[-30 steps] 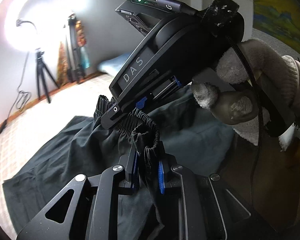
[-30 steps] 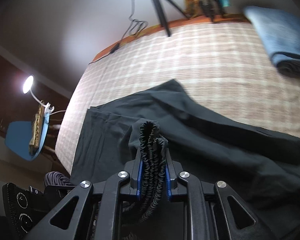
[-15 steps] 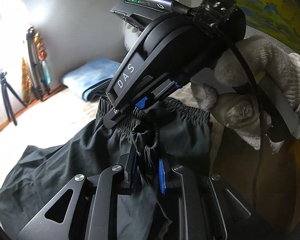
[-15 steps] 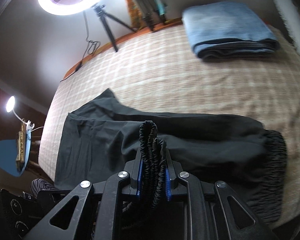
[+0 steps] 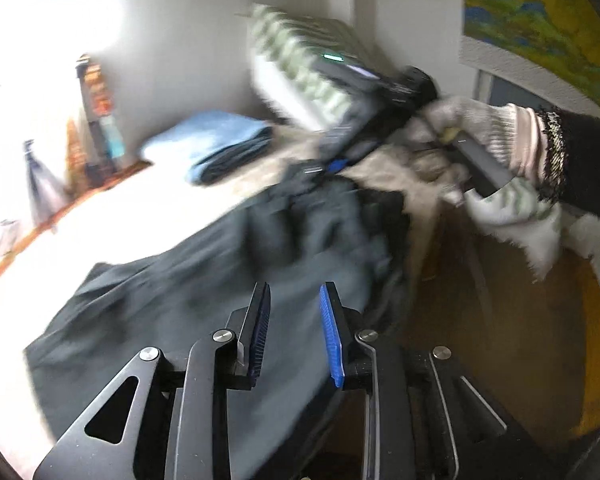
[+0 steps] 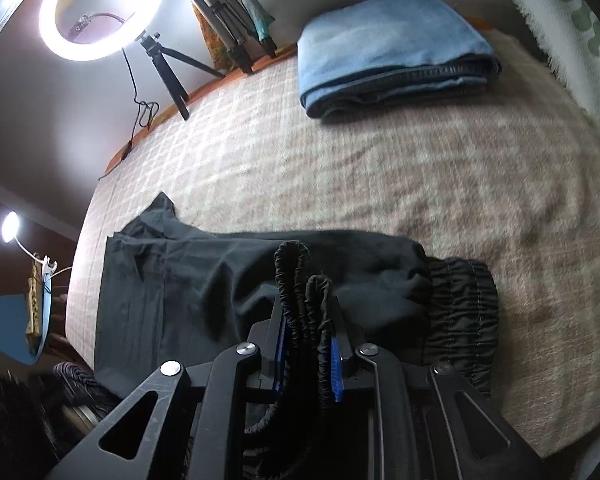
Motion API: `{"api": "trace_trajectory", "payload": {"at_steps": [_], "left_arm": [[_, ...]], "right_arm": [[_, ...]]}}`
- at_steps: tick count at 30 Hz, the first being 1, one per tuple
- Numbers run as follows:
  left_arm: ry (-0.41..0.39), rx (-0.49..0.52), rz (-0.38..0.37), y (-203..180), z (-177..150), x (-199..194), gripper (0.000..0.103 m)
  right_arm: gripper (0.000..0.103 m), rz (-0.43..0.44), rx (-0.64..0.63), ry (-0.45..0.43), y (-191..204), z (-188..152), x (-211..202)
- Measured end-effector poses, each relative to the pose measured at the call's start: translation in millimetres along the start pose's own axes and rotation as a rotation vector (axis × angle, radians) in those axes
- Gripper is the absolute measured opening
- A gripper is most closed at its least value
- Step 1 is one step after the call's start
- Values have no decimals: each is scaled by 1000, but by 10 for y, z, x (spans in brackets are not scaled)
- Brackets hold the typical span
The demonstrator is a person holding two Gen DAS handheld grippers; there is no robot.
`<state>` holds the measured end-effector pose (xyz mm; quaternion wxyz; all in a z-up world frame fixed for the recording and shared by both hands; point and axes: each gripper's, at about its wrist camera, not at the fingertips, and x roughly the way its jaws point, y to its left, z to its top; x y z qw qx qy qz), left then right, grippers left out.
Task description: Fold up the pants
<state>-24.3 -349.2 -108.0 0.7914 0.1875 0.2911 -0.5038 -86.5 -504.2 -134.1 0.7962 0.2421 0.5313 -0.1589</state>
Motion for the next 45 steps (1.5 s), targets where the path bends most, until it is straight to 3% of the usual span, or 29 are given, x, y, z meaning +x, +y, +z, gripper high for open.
{"api": "trace_trajectory", "payload": {"at_steps": [1,3,8,12,16,19,22,24,27,29,31,35,40,45], "left_arm": [[9,-6,31,116,-61,-56,26],[50,-33,118,415,-260,-165,26],[128,-139,240,967,-758,-416,26],[156,-179,273,1134,-1009,-542,26],[175,-190,268,1123,-1153,-479,26],[181,-204,256,1146,-1207,-478,26],[176,-234,251,1175,-1211,-493,26],[167,-271,251,1216,-1219,-543,26],[162,-317,261,1261,-1259,-640,26],[160,-362,260,1301,-1304,-695,29],[158,-426,259,1359,-1372,-734,35],[155,-521,232,1419,-1483,-781,35],[157,-603,199,1439,-1608,-798,35],[128,-753,123,1502,-1748,-783,35]], "right_arm": [[19,-6,2,3,-33,-11,14],[40,-22,20,-2,-112,-20,26],[44,40,109,-20,-307,-96,-53],[46,-69,99,-53,-226,-263,-196],[48,-112,145,-94,-197,-497,-342],[44,-82,169,-98,-159,-671,-345],[33,-139,163,-71,-135,-741,-240],[15,-143,155,-72,-121,-762,-194],[11,-160,136,-110,-78,-808,-274],[10,-225,121,-117,-81,-832,-324],[12,-247,99,-99,-90,-837,-301],[41,-249,108,-157,-31,-792,-443],[41,-262,-3,-217,380,-661,-604],[49,-150,-114,-214,958,-479,-478]]}}
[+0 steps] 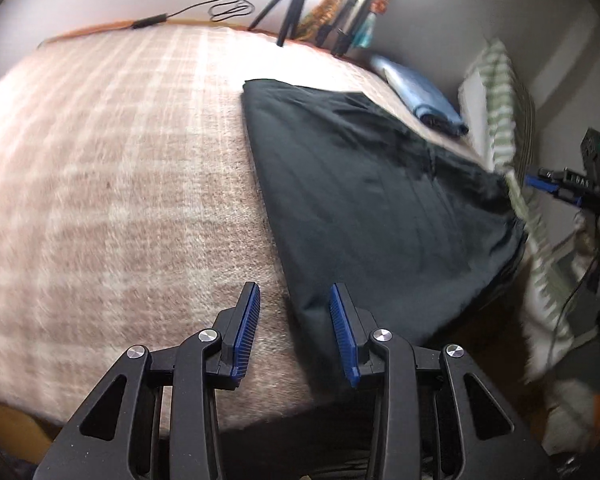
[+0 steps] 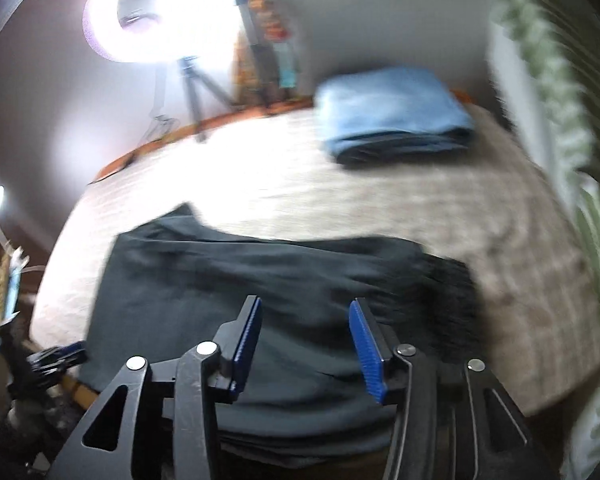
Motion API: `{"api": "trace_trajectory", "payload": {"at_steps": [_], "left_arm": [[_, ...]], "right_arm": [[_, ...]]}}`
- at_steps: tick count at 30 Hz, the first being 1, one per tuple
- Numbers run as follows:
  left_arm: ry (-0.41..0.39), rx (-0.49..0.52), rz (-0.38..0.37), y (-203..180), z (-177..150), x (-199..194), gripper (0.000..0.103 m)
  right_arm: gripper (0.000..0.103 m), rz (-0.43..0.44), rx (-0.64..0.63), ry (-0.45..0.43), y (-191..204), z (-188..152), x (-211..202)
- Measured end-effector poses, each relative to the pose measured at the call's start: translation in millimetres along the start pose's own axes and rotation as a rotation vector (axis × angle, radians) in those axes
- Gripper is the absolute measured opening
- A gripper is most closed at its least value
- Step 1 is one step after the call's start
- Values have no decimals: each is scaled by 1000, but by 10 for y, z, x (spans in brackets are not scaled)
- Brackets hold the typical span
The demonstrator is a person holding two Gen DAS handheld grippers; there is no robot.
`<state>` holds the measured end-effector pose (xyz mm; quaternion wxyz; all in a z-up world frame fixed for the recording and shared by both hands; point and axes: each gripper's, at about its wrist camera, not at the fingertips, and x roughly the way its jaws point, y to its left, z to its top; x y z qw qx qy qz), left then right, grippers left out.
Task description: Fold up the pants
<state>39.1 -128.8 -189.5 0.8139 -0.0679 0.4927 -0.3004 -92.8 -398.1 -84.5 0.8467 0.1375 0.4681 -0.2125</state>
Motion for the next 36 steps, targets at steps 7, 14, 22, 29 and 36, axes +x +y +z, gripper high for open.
{"api": "trace_trajectory", "payload": {"at_steps": [7,14,22,29,36], "left_arm": [[5,-68,-100,-7,-70,-15,19],[-52,-23,-89,-167,-133,-81,12],[-91,21,-82,-271,-133,-112,12],[-105,37,-92,-329,-139,-85,12],[-112,58,-85,-433,-156,-63,12]], "right_arm": [[56,192,-109,74,889,253,437],[57,291,-287,211,2083,363,1063],[57,230,-396,359,3049,393,1813],[57,70,-467,449,3392,332,2257],[29,-40,-515,451,3491,274,2407]]}}
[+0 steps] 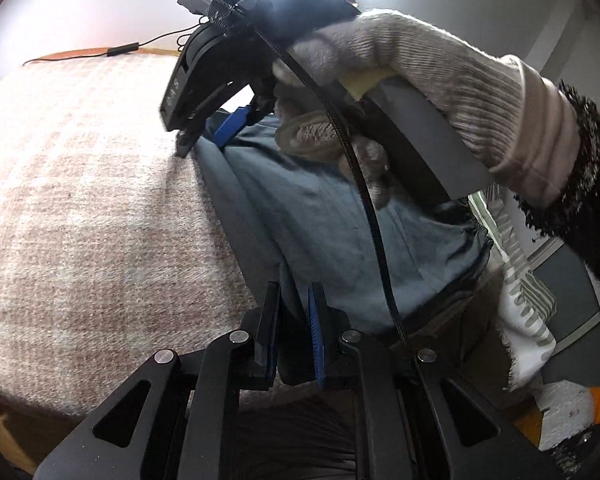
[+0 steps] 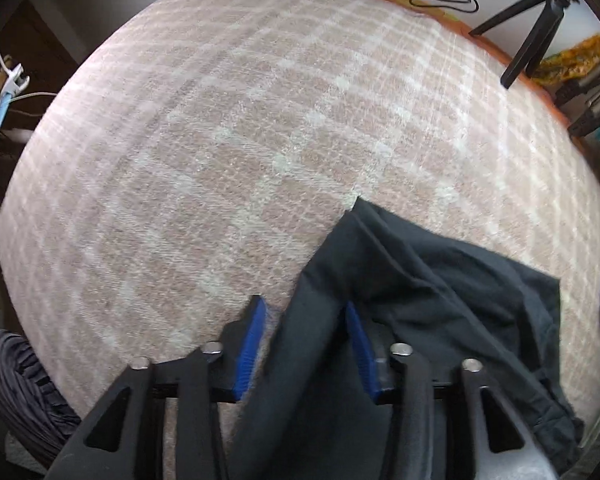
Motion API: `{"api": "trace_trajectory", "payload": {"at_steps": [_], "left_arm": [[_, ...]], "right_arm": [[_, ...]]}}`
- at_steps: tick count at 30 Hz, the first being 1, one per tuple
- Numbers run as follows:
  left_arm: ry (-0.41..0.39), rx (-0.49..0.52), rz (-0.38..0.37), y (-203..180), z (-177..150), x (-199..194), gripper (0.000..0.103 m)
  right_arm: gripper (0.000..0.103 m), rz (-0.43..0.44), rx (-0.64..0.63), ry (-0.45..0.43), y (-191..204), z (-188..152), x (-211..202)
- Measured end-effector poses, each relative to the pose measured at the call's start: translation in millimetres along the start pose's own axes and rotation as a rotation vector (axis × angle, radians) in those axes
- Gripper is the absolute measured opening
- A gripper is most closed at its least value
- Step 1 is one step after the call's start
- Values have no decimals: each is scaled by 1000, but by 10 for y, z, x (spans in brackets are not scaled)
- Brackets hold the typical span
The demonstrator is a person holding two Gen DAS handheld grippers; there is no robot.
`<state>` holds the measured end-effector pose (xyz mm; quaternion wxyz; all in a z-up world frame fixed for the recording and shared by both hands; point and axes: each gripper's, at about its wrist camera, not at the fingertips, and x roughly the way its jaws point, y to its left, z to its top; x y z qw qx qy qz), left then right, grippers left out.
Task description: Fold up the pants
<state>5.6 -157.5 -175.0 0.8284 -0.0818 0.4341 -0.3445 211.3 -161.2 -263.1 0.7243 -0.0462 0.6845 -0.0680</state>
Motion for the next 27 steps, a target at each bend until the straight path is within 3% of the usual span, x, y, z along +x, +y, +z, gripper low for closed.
{"api": "trace_trajectory", "payload": {"at_steps": [3,6,7,12,14,15,16,25,27], "left_arm": [[-12,-8,31,15,-9,-41,15],[-26,-27,55,70,-11,-77,36],[-22,-32,53,85,-11,-67,39],[26,-62,28,105,-25,76,38],[31,-64,7,81,-36,116,34],[28,-61,1,78,-37,116,19],[25,-57,-2,76,-39,114,10],[-36,38,-32,-192,51,67,4],[-40,58,-28,-259,59,99,4]], "right_arm": [[13,2,7,-7,-57,14,-1],[5,60,44,-22,-260,29,-16],[5,76,57,-29,-305,14,-21],[1,138,100,-69,-496,-77,-84],[1,149,106,-88,-564,-104,-142],[1,155,107,-95,-607,-142,-175],[1,162,111,-103,-634,-146,-200],[1,218,119,-142,-811,-294,-466],[10,209,121,-134,-834,-336,-510]]}}
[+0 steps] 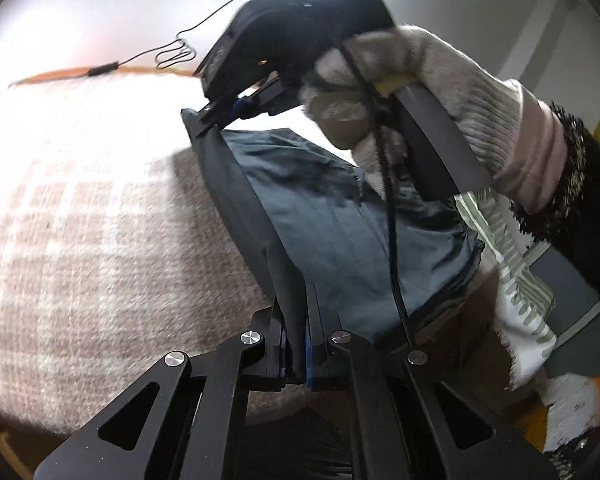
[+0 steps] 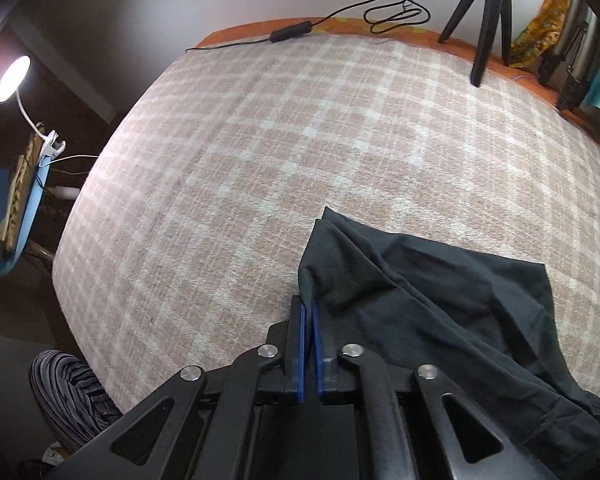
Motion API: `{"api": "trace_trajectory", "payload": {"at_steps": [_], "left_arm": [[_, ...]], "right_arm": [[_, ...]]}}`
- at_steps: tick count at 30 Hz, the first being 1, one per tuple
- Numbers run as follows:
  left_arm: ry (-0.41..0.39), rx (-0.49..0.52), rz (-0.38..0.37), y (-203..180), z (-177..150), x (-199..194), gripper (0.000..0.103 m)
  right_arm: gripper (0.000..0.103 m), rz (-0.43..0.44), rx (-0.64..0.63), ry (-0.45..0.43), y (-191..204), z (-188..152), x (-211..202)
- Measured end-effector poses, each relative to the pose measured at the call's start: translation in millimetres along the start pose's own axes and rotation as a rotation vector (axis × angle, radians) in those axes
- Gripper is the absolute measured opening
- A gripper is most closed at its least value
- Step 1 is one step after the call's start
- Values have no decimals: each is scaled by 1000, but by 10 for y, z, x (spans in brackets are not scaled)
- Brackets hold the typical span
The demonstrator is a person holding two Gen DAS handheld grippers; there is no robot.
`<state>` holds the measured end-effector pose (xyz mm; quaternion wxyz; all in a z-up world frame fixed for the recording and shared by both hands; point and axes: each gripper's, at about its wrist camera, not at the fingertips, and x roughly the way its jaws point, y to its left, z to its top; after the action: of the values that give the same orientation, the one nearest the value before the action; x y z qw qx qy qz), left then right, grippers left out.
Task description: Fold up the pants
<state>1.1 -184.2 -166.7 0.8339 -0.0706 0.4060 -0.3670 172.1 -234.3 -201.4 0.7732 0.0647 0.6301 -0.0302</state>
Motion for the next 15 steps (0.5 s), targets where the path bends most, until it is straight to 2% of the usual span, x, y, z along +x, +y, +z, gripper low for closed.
{"api": "trace_trajectory", "payload": {"at_steps": [1,2,3,13,15], "left_arm": [[-2,2,-3,8,4,0,4],[-4,2,-5,-7,9,11,4],[-7,2,-5,-6,14,12,4],[-19,17,-23,-88,50,8,4],[-20,28,-25,-119,59,13,4]], "right_arm": [[17,-10,1,10,30,30,9],[35,-13,-3,22,72,60,52],[40,-21,-11,25,118,84,82],[42,-136,-142,100,516,198,341],[39,-173,-173,120,575,195,392]]}}
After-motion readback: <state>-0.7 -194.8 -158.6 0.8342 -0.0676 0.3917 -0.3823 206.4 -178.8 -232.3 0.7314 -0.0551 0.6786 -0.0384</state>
